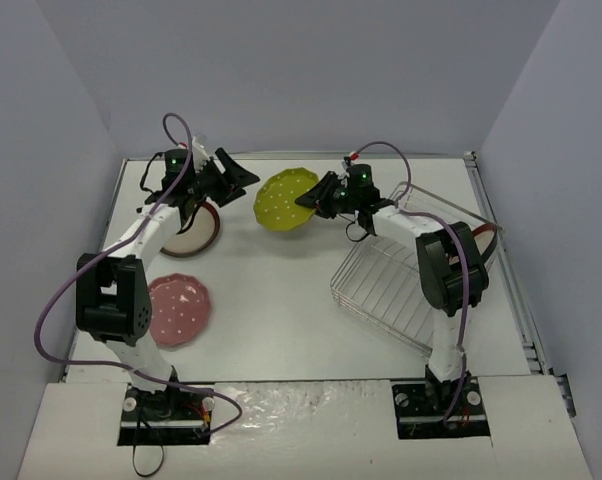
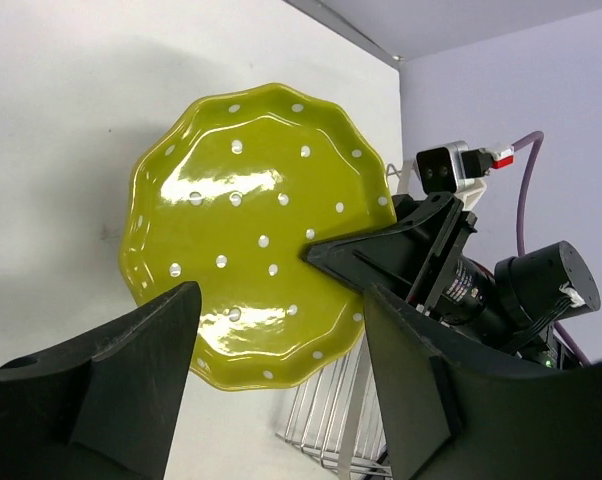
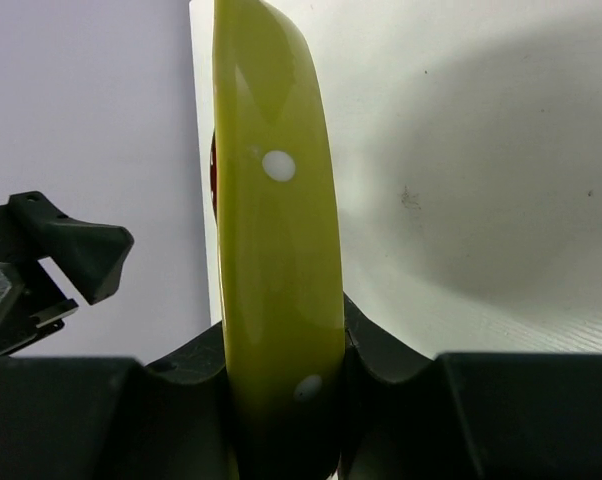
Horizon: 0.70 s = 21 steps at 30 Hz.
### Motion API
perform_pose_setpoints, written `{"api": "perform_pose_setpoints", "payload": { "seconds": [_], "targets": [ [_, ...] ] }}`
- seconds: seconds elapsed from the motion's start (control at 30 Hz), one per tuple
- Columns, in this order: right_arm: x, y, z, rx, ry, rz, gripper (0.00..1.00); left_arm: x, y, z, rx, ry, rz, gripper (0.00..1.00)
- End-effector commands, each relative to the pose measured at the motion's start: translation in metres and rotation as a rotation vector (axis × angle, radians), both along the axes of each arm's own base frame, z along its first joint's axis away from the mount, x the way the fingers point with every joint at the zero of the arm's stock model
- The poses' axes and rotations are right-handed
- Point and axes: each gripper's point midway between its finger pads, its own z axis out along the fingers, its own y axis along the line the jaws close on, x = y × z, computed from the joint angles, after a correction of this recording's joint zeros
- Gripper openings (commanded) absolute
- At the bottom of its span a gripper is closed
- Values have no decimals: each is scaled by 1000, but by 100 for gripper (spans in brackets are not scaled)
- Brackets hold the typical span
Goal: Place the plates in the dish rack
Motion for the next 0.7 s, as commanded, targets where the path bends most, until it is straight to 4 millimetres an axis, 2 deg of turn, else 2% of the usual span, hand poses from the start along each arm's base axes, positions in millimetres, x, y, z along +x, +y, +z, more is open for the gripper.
{"api": "perform_pose_setpoints", "payload": {
  "seconds": [0.0,0.17,0.23,0.3,0.57,0.67],
  "targets": [
    [2,6,144,100,-346,24,0,3,-1,63,-16,-189,-18,62],
    [-2,-3,172,42,-402,1,0,-9,18,54,101,-150,54,62],
    [-2,-11,179,-9,-406,-37,0,-14,27,50,135,-137,101,62],
    [-7,-22,194,-37,-423,-80,0,-24,34,53,157,-131,135,62],
    [-29,-77,236,-166,-444,-298,0,-61,58,41,269,-76,222,61],
    [-44,-105,243,-247,-413,-388,0,-70,61,34,296,-47,245,60]
  ]
}}
